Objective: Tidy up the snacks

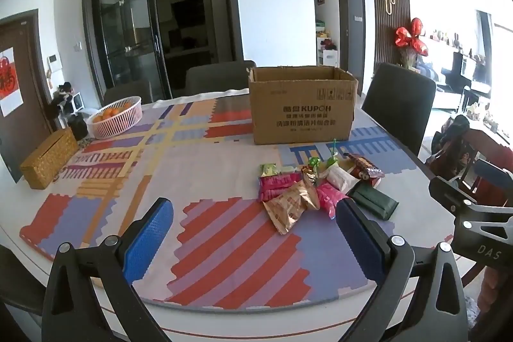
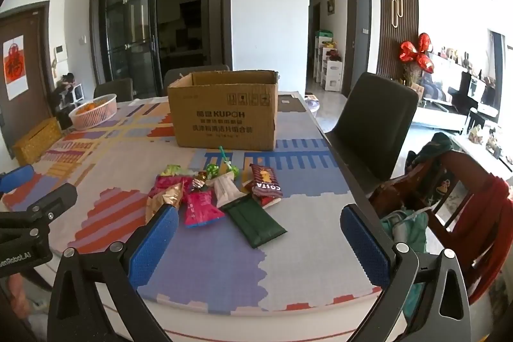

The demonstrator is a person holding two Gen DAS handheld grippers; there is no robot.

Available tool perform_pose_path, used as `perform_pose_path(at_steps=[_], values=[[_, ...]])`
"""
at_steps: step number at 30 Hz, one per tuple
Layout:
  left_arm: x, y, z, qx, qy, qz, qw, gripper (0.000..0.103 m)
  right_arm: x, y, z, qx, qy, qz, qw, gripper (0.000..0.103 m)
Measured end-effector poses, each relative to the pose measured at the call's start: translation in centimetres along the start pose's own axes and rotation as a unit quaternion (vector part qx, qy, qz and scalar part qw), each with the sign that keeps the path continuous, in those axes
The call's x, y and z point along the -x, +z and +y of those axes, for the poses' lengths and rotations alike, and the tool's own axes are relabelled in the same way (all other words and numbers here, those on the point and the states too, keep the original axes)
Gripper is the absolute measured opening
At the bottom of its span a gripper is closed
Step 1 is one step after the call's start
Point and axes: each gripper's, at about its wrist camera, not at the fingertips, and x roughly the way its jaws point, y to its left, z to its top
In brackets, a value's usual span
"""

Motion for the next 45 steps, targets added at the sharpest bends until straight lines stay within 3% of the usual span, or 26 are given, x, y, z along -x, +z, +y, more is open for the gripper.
perform_pose_path(at_steps=[45], values=[[0.5, 0.5, 0.0, 0.003, -0.003, -0.014, 0.9999, 0.103, 1.4, 0.5, 0.2, 0.002, 0.007, -0.017, 1.0, 0.102]])
